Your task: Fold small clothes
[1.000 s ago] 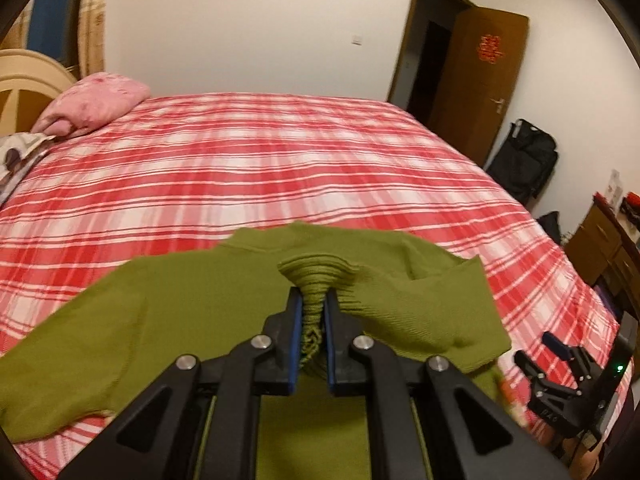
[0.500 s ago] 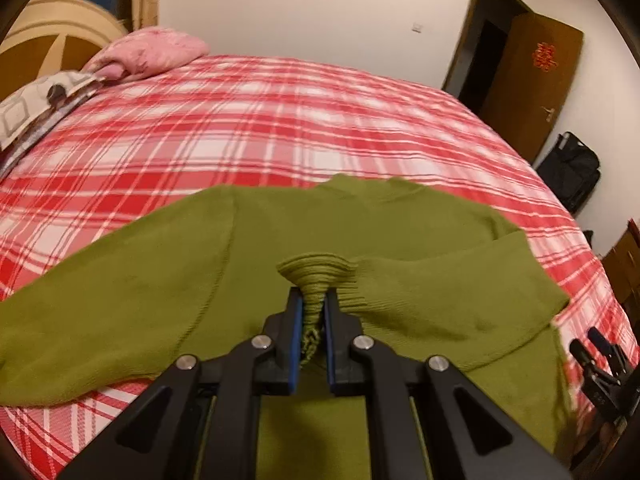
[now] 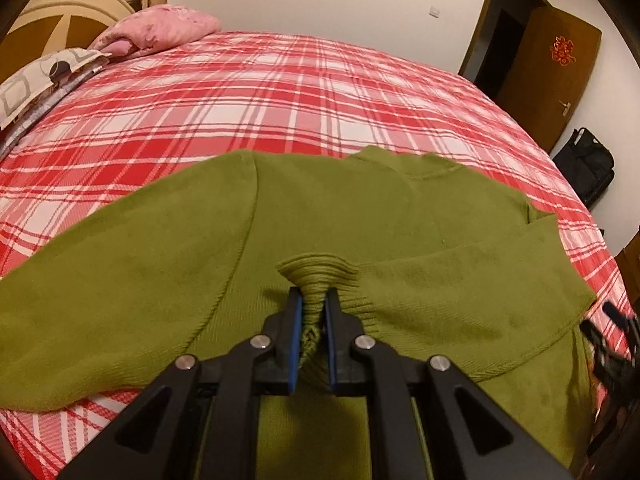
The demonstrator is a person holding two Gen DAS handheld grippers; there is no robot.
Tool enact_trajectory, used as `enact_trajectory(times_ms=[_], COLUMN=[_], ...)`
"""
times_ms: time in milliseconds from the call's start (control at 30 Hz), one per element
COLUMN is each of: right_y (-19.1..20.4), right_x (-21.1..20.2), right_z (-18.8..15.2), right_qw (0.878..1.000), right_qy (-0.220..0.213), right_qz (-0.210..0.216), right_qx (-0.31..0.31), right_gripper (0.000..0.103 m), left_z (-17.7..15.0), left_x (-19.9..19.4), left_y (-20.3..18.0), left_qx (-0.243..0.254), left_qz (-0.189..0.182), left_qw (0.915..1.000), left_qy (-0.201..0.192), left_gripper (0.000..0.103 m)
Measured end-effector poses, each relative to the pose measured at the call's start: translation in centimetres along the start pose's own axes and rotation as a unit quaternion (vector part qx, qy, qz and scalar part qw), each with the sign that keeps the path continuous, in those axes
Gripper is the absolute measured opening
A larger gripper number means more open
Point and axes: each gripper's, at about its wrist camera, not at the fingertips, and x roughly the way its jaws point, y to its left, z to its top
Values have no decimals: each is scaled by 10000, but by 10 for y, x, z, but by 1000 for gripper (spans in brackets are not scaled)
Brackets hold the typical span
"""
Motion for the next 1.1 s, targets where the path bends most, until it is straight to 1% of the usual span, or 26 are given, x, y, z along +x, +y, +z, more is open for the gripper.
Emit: enact_trajectory(times_ms=[67, 100, 167, 200, 267, 300, 333, 367, 400, 433, 467, 500, 567, 633, 667, 700, 733, 767, 833, 867, 933, 967, 1100], right_y=[-14, -31, -61, -67, -79, -85, -92, -96, -98, -98, -94, -89, -65, -30, -17, -4, 6, 17, 28, 28, 27, 27, 40], right_x=[15, 20, 30, 33, 41, 42, 41, 35, 25, 12, 1, -6, -19, -22, -22, -15, -5, 8, 31, 40, 37, 33, 15], right_z=[8, 8, -1, -6, -19, -23, -26, -26, -24, -22, -17, -12, 6, 26, 30, 36, 40, 42, 35, 30, 19, 16, 24], right_qw=[9991, 9966, 9882, 9856, 9805, 9776, 9748, 9740, 9743, 9748, 9768, 9794, 9864, 9911, 9907, 9886, 9866, 9858, 9895, 9891, 9901, 9914, 9944], right_qy=[136, 175, 364, 439, 675, 679, 690, 656, 469, 197, 7, -104, -376, -561, -542, -435, -249, 3, 474, 669, 535, 514, 598], right_qz=[-162, -222, 70, 62, -281, -136, -101, -282, -392, -392, -326, -229, 199, 673, 880, 1224, 1463, 1575, 1279, 1218, 1235, 1158, 862], right_qx=[368, 770, 1486, 1633, 1822, 1987, 2119, 2150, 2170, 2186, 2118, 2005, 1590, 1007, 880, 756, 672, 584, 474, 496, 402, 326, 120], right_gripper=[72, 72, 74, 79, 79, 79, 79, 79, 79, 80, 80, 80, 80, 80, 80, 80, 80, 80, 80, 80, 80, 80, 80], left_z=[-2, -3, -6, -8, -12, -12, -12, -13, -15, -18, -20, -24, -28, -28, -28, -28, -29, -31, -37, -40, -47, -49, -52], left_x=[1, 2, 4, 4, 3, 3, 2, -1, -5, -10, -13, -16, -18, -15, -13, -13, -14, -14, -18, -20, -22, -25, -38], left_y=[-1, -2, -4, -7, -11, -11, -11, -10, -9, -9, -9, -7, -2, 3, 6, 7, 6, 6, 5, 6, 10, 11, 18], left_qx=[77, 111, 191, 285, 420, 467, 491, 503, 532, 611, 692, 765, 770, 674, 605, 556, 543, 567, 642, 658, 691, 719, 564], left_qz=[64, 59, 30, 92, 147, 177, 225, 211, 126, 142, 257, 399, 406, 435, 449, 447, 461, 481, 461, 424, 326, 279, 160], left_qw=[9999, 9999, 9998, 9996, 9990, 9987, 9985, 9985, 9985, 9980, 9972, 9961, 9960, 9967, 9971, 9974, 9975, 9972, 9969, 9969, 9971, 9970, 9982], left_qy=[-10, -5, 19, 4, -40, -28, 11, 30, -2, -59, -104, -172, -221, -102, -54, -41, -30, -23, -38, -40, -17, -27, -92], left_gripper=[14, 17, 20, 22, 23, 26, 30, 32, 36, 46, 53, 62, 63, 64, 65, 65, 65, 65, 66, 66, 66, 66, 66])
